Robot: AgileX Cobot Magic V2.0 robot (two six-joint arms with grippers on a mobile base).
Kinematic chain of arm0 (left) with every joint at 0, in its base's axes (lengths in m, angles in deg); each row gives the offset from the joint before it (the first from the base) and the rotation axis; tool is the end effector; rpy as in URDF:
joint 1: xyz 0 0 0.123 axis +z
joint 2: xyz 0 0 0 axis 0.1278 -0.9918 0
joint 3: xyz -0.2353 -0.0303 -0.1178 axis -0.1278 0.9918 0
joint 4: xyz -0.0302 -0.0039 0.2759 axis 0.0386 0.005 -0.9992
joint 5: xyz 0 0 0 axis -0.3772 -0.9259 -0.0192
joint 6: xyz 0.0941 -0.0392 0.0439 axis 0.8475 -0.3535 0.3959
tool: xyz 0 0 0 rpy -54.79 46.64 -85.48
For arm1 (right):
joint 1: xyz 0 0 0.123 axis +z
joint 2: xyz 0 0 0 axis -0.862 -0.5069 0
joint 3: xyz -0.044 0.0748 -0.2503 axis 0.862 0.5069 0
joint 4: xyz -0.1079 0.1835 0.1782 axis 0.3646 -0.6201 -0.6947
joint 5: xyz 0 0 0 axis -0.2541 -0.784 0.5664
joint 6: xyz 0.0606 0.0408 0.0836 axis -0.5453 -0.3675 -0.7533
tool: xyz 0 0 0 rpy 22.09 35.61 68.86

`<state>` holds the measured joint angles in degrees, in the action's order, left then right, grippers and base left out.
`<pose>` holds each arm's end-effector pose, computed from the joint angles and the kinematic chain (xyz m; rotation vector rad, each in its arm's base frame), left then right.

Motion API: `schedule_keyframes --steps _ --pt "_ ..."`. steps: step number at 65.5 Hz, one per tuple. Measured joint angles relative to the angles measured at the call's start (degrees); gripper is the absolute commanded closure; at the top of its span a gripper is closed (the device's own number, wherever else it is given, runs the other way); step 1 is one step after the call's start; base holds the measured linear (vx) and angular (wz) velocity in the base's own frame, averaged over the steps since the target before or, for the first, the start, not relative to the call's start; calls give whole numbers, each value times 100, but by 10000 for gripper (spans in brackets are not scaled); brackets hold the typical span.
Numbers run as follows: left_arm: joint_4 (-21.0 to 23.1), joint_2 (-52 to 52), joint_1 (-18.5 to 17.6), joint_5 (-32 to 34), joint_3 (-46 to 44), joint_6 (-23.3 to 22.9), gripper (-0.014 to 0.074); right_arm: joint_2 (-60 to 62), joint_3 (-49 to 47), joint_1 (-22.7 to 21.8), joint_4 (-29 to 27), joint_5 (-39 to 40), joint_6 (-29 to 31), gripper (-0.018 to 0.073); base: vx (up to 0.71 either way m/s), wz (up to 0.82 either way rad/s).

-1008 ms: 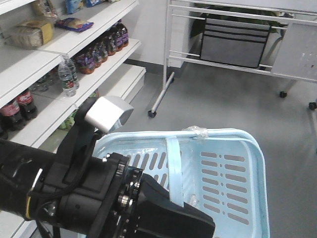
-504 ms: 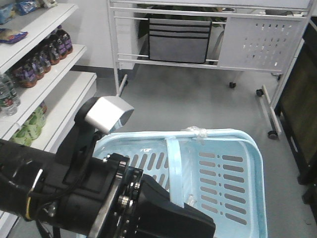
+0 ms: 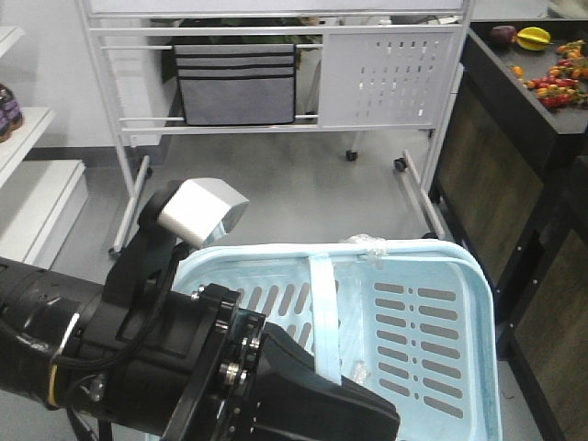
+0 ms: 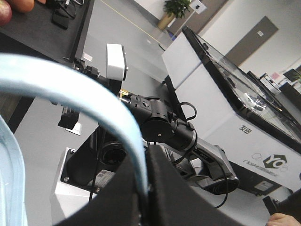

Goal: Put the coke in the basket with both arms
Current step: 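Drive the base away while holding the basket in the left gripper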

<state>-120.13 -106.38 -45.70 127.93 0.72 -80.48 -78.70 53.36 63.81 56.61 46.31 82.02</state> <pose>0.1612 -0.2492 0.3163 0.9913 1.8358 -1.7061 0.1226 0.0076 0.1857 -0.0436 1.6785 0.0514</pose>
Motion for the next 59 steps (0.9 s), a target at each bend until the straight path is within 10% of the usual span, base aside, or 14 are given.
schedule_keyframes --steps 59 --pt "0 0 0 0 0 0 603 0 0 0 0 0 0 564 23 -10"
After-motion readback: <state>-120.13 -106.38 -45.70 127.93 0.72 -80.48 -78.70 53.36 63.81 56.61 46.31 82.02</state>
